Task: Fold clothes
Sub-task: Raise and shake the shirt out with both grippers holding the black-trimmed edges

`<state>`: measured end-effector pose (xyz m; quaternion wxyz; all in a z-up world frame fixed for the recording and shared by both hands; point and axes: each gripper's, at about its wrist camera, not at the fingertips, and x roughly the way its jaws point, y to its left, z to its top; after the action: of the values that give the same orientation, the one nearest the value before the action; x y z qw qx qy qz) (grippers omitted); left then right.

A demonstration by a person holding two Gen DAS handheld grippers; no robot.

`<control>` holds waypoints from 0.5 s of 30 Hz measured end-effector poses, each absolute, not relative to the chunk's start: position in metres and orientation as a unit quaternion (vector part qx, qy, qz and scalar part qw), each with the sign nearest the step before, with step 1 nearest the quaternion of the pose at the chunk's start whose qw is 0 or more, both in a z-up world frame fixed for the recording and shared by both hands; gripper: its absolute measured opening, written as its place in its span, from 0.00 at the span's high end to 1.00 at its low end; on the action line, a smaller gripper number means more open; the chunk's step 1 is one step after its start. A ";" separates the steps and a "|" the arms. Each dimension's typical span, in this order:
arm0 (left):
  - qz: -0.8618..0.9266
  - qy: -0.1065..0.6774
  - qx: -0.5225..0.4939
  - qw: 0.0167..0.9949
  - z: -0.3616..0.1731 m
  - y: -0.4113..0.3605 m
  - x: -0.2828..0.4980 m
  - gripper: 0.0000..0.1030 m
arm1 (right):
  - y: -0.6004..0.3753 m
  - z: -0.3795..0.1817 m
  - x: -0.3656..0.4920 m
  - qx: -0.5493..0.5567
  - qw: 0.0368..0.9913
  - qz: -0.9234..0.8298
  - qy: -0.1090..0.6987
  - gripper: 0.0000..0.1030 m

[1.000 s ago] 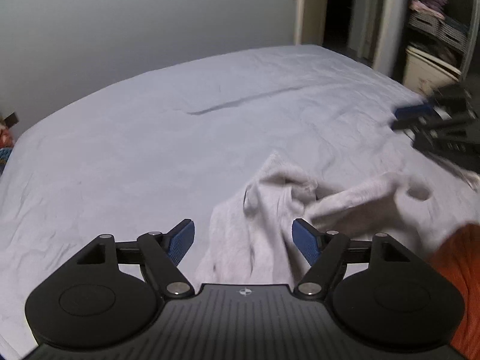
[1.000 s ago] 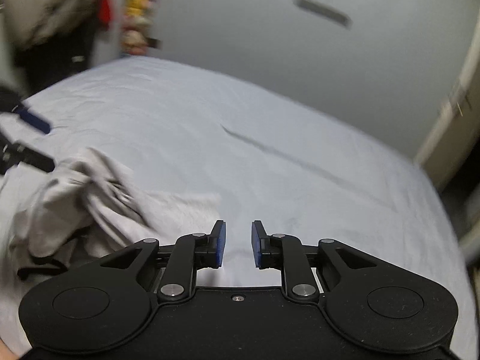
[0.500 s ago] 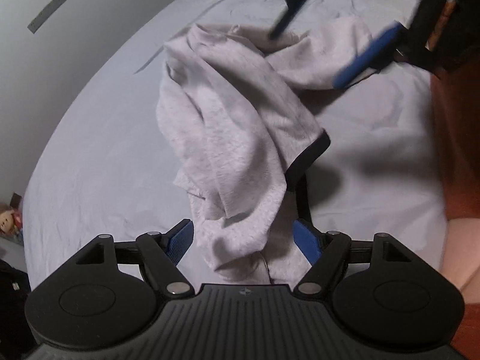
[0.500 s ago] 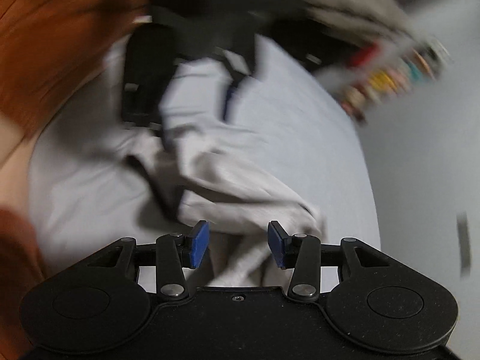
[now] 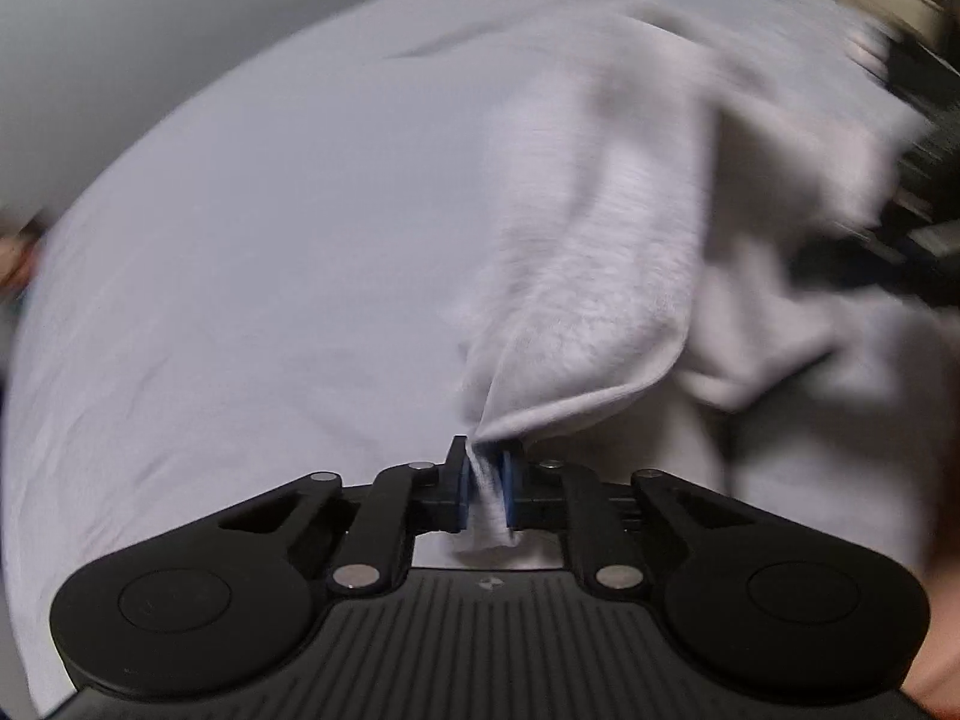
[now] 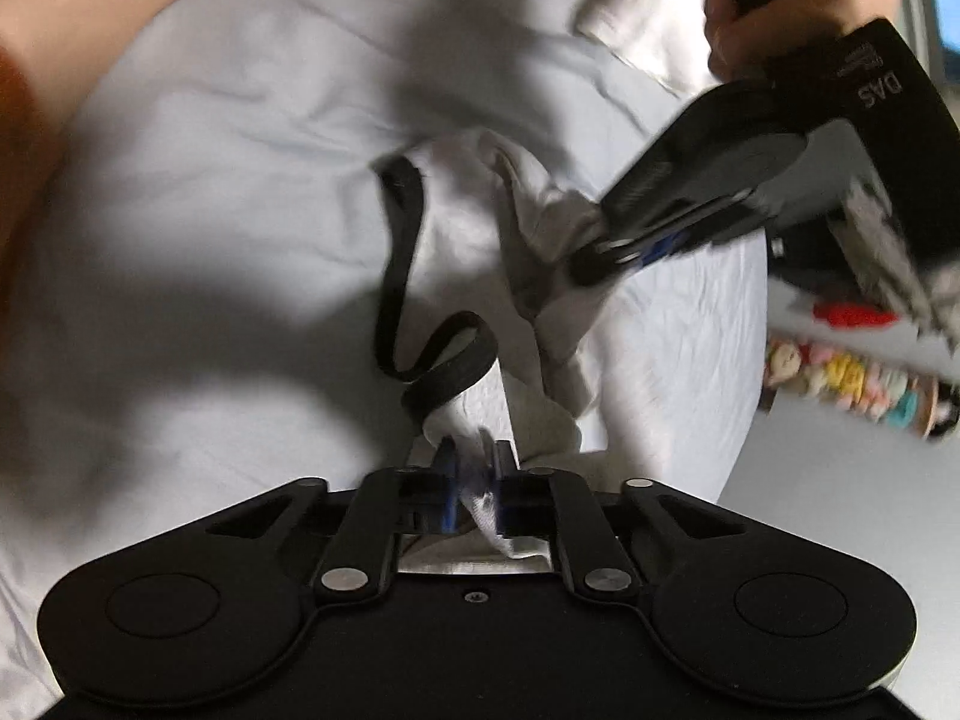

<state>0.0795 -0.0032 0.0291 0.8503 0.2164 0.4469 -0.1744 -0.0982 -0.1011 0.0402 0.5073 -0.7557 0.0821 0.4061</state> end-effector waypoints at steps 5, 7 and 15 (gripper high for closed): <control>-0.081 0.465 0.147 0.869 0.038 0.038 0.114 0.84 | -0.096 0.069 -0.068 -0.666 0.629 0.378 0.138 0.97; -0.082 0.469 0.153 0.866 0.037 0.036 0.116 0.72 | -0.100 0.082 -0.049 -0.628 0.678 0.348 0.159 0.97; -0.205 0.416 0.242 0.852 0.051 0.030 0.072 0.43 | -0.131 0.111 0.008 -0.501 0.794 0.244 0.243 0.97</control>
<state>0.0725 0.0296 0.0513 0.8522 0.2419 0.4161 -0.2055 0.0085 -0.1308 0.1111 0.7943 -0.5008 0.2427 0.2438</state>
